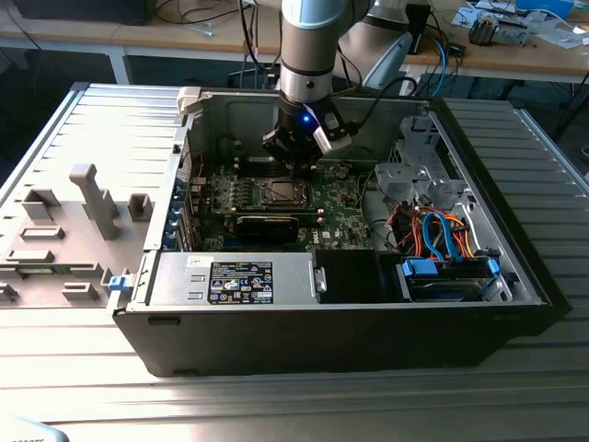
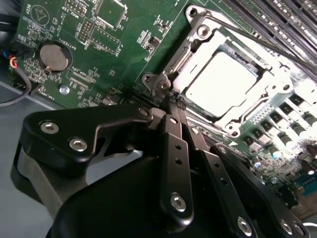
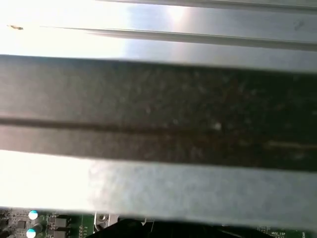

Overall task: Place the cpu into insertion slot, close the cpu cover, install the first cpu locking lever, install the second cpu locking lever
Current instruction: 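Install the first cpu locking lever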

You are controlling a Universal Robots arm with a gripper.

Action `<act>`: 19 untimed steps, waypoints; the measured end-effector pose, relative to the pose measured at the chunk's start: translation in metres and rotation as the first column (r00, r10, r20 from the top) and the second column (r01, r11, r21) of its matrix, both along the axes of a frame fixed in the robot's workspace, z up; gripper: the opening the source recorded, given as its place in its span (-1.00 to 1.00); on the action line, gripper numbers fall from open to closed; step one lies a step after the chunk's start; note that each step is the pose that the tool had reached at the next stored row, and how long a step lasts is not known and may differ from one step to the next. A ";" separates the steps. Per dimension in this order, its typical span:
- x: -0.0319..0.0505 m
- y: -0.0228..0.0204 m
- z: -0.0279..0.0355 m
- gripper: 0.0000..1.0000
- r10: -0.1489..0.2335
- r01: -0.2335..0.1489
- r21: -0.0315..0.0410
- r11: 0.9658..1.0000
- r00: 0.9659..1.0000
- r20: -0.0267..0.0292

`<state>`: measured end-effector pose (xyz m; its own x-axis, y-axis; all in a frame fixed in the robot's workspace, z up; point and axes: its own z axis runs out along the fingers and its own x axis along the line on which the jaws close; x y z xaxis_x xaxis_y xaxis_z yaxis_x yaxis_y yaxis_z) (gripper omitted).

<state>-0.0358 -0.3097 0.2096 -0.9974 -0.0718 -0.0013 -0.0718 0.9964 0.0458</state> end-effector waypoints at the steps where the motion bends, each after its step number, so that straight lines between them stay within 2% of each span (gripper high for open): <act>1: -0.0003 0.0000 0.0007 -0.77 0.000 0.000 0.000 1.000 1.000 0.000; 7: -0.0058 0.0000 0.0042 -0.77 0.000 0.000 0.000 1.000 1.000 0.008; 12: -0.0058 0.0000 0.0096 -0.77 0.000 0.000 0.000 1.000 1.000 0.008; 19: -0.0122 0.0000 0.0100 -0.77 0.000 0.000 0.000 1.000 1.000 0.010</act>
<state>-0.0479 -0.3097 0.2196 -0.9974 -0.0715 -0.0109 -0.0720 0.9964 0.0449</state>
